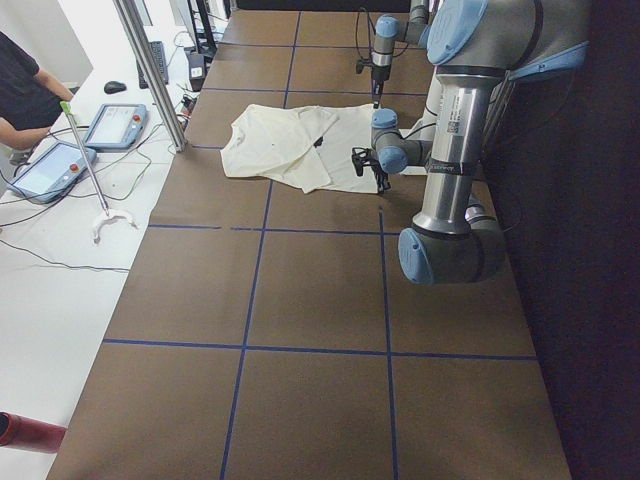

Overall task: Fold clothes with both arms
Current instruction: 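Lift the hem with both grippers and carry it toward the collar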

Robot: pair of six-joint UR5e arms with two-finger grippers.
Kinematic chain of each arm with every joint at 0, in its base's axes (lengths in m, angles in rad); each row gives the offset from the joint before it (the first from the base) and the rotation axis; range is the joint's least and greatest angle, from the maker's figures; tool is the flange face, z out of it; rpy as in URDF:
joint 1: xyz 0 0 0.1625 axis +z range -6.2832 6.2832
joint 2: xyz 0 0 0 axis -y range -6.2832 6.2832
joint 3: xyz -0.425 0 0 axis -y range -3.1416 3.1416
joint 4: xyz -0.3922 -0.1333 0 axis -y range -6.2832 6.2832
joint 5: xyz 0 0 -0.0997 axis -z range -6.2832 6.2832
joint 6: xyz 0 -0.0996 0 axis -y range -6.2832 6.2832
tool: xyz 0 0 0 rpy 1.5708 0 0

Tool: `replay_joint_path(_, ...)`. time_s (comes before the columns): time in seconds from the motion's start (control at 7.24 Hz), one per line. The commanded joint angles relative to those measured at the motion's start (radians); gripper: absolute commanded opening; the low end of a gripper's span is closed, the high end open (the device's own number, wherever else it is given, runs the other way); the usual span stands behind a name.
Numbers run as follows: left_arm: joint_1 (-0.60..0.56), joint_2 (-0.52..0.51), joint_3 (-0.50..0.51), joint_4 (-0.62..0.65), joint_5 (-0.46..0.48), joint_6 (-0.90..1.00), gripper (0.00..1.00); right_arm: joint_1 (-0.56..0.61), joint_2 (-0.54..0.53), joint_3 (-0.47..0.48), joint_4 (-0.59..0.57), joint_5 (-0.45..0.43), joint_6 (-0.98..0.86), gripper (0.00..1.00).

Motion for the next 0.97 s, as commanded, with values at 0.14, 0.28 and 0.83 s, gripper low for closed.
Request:
replay_joint_path(0.14, -0.008, 0.009, -0.084, 0.042, -0.002, 0.002, 0.00, 0.004, 0.001, 0.009, 0.002, 0.017, -0.001, 0.00)
replay_joint_path(0.28, -0.005, 0.004, -0.127, 0.093, -0.003, 0.000, 0.00, 0.018, 0.002, 0.023, 0.002, 0.055, -0.001, 0.00)
replay_joint_path(0.83, 0.109, 0.004, -0.354, 0.271, -0.003, 0.000, 0.00, 0.030, -0.049, 0.184, -0.001, 0.210, -0.001, 0.00)
